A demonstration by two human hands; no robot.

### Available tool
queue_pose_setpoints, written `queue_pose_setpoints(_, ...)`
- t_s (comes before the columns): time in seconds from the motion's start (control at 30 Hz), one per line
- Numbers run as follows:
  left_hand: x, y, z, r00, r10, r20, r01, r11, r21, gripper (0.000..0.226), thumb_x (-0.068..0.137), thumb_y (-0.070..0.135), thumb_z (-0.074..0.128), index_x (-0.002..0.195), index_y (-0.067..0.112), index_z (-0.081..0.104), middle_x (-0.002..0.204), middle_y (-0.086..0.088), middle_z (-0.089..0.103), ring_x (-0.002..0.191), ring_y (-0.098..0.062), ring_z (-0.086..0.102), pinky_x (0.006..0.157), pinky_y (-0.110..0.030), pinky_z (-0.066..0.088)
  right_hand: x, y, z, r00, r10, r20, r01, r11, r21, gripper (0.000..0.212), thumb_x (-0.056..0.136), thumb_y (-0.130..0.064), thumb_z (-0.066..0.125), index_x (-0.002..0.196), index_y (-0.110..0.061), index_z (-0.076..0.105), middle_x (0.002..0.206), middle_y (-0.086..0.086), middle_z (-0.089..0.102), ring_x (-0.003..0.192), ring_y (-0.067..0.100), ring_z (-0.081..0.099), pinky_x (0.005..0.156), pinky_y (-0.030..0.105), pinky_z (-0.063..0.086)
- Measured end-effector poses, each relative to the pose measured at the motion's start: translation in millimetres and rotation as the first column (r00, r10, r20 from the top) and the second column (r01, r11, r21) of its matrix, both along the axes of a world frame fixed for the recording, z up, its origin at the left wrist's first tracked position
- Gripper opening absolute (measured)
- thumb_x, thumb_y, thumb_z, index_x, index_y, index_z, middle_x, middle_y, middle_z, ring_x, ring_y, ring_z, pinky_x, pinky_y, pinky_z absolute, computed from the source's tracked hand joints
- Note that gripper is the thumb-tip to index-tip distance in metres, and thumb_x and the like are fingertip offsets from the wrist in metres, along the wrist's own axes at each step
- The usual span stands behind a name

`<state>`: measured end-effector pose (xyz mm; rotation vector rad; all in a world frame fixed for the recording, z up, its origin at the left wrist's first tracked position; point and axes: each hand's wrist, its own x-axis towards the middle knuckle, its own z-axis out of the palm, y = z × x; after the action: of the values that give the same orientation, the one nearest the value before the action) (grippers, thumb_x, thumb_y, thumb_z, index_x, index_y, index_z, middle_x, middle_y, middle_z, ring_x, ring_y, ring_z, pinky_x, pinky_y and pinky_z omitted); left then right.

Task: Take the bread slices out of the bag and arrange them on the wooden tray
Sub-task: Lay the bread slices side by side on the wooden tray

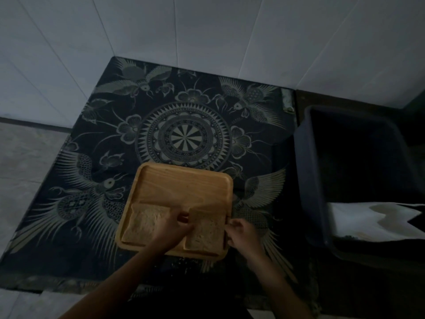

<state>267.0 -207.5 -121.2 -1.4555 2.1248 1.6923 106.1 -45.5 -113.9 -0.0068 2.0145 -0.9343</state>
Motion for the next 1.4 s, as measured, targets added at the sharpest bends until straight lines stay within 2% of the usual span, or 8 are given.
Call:
queue_pose_setpoints(0.13,-3.2,6.1,-0.4,0.998,0.065,0.016,-0.066,0.997,0.038,0.023,0.080,0.016,0.079,0.098,0.026,0.068,0.090,0.002,0.073,0.078,-0.014,0.068,0.071,-0.033,0.058,9.9,-0.2,-9.6,0.997,0.069,0.019,-0.069,0.997,0.031,0.026,0.093,-0.031,0.072,0.115,-0.018,0.067,0.100,-0.004,0.072,0.092,0.018,0.072,0.087,0.044,0.063)
queue_pose_setpoints(0.27,-3.7,9.3,-0.2,0.991,0.135,0.024,-0.136,0.988,0.077,0.023,0.079,0.011,0.081,0.099,0.018,0.070,0.087,-0.002,0.072,0.078,-0.016,0.068,0.072,-0.034,0.058,10.3,-3.6,-7.8,0.996,0.092,-0.014,-0.092,0.995,0.029,0.015,0.089,-0.035,0.073,0.098,-0.024,0.069,0.101,-0.001,0.075,0.093,0.018,0.072,0.090,0.047,0.061)
queue_pose_setpoints(0.5,-2.1,9.1,4.8,0.981,0.181,-0.075,-0.170,0.976,0.138,0.023,0.082,0.010,0.079,0.100,0.020,0.069,0.092,-0.005,0.072,0.083,-0.023,0.069,0.070,-0.036,0.059,6.1,-4.3,-1.0,0.992,0.000,0.125,0.003,1.000,-0.022,0.010,0.089,-0.026,0.076,0.097,-0.022,0.073,0.101,0.001,0.077,0.093,0.019,0.073,0.090,0.045,0.062)
queue_pose_setpoints(0.67,-3.0,-0.1,16.2,0.957,0.251,-0.142,-0.215,0.949,0.230,0.024,0.085,0.016,0.078,0.100,0.030,0.068,0.101,-0.005,0.071,0.087,-0.019,0.071,0.063,-0.024,0.057,0.6,-12.8,9.1,0.987,-0.026,0.162,0.038,0.997,-0.072,0.006,0.088,-0.025,0.078,0.092,-0.023,0.073,0.100,0.003,0.079,0.094,0.024,0.075,0.090,0.051,0.062)
queue_pose_setpoints(0.97,13.2,-49.5,35.4,0.954,0.216,-0.208,-0.145,0.940,0.310,0.037,0.088,0.019,0.075,0.124,0.025,0.067,0.116,-0.001,0.073,0.107,-0.021,0.071,0.092,-0.043,0.060,-1.4,-60.9,28.6,0.977,-0.020,0.211,0.056,0.984,-0.167,0.016,0.089,-0.021,0.078,0.104,-0.020,0.073,0.108,0.005,0.075,0.094,0.022,0.074,0.070,0.034,0.060)
queue_pose_setpoints(1.07,20.2,-72.9,39.6,0.947,0.225,-0.228,-0.140,0.931,0.336,0.041,0.088,0.014,0.075,0.127,0.023,0.066,0.116,-0.004,0.073,0.106,-0.020,0.072,0.090,-0.039,0.060,4.1,-84.0,29.0,0.983,0.008,0.185,0.024,0.985,-0.171,0.024,0.087,-0.024,0.078,0.110,-0.019,0.073,0.112,0.007,0.073,0.100,0.024,0.073,0.081,0.038,0.063)
queue_pose_setpoints(1.23,28.5,-113.9,40.9,0.952,0.237,-0.194,-0.191,0.955,0.228,0.042,0.084,0.011,0.076,0.124,0.023,0.069,0.097,0.003,0.080,0.086,-0.007,0.077,0.066,-0.021,0.061,12.6,-127.2,29.4,0.986,0.076,0.148,-0.052,0.985,-0.163,0.009,0.089,-0.023,0.076,0.098,-0.021,0.078,0.093,0.002,0.082,0.091,0.021,0.078,0.090,0.044,0.064)
queue_pose_setpoints(1.4,32.9,-144.4,28.1,0.958,0.267,-0.102,-0.262,0.963,0.056,0.033,0.080,0.021,0.083,0.113,0.019,0.075,0.099,0.002,0.077,0.092,-0.011,0.073,0.084,-0.034,0.062,20.9,-164.8,22.1,0.988,0.094,0.118,-0.075,0.984,-0.161,0.008,0.091,-0.018,0.075,0.097,-0.020,0.078,0.096,0.004,0.081,0.089,0.019,0.077,0.075,0.031,0.065)
